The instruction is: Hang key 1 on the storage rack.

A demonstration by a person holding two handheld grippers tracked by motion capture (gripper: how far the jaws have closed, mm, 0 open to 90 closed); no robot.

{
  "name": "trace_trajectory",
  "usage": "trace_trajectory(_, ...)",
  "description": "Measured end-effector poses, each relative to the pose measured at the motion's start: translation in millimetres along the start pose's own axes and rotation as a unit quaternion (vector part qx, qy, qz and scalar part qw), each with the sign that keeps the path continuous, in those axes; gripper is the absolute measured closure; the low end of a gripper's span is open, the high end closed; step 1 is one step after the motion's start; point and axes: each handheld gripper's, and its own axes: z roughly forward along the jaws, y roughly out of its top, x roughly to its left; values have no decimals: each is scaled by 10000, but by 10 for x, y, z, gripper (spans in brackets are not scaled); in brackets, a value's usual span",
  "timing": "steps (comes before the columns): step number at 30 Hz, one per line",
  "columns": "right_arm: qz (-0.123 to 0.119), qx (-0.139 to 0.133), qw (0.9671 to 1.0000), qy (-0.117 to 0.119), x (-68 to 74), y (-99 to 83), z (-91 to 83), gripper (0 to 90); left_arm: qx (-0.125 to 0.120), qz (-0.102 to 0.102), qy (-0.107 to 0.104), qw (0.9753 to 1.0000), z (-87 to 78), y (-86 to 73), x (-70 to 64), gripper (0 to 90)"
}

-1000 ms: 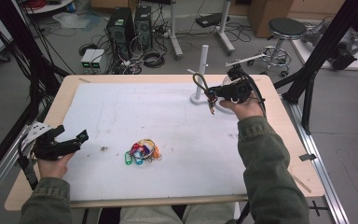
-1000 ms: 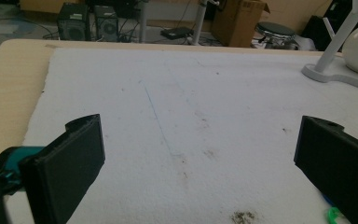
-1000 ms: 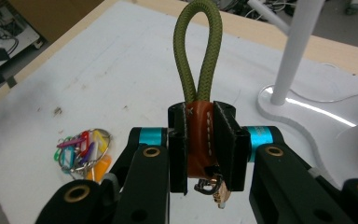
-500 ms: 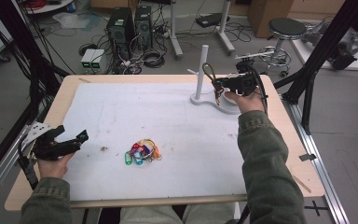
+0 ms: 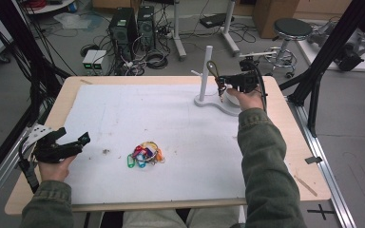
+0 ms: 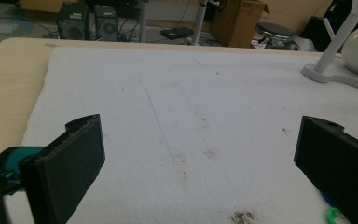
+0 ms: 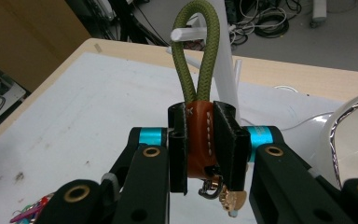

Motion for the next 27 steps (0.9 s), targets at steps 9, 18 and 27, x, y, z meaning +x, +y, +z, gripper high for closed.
trace_trajectory(9, -54, -78, 9999, -123, -82, 3, 190, 763, -32, -41, 15, 10000, -5, 4, 15, 22)
trace_trajectory(18, -105, -225, 9996, -140, -80, 4, 238, 763, -31, -36, -3, 10000, 4, 2, 7, 22)
trace_trajectory(27, 7, -202, 9997, -105, -72, -43, 215, 650, -33, -44, 1, 10000, 8, 2, 6, 22)
